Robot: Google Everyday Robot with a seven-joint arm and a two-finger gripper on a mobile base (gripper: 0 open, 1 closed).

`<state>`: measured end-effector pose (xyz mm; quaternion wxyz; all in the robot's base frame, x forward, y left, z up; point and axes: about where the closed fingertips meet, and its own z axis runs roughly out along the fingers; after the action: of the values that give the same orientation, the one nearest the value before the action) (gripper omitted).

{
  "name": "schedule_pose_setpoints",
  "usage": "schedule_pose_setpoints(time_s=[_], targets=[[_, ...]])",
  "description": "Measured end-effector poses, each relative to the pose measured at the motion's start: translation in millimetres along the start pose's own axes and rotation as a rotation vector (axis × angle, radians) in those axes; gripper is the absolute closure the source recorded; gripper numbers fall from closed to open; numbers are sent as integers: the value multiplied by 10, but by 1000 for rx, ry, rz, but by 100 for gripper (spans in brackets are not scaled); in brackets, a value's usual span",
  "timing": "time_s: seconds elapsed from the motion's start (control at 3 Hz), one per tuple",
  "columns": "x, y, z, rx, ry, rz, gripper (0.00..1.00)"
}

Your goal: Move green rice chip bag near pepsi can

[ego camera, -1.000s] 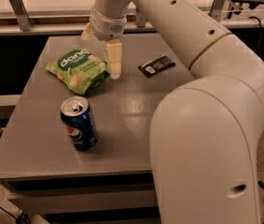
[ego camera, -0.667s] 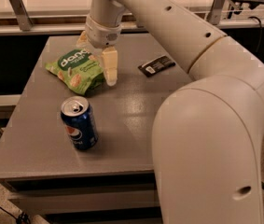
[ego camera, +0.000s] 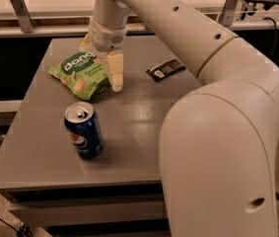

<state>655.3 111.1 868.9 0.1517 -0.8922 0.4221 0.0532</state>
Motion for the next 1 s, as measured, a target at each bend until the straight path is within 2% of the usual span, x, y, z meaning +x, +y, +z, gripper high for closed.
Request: schedule_pose_setpoints(time_s=[1.0], targets=[[-71, 117, 182, -30, 13, -22, 0]])
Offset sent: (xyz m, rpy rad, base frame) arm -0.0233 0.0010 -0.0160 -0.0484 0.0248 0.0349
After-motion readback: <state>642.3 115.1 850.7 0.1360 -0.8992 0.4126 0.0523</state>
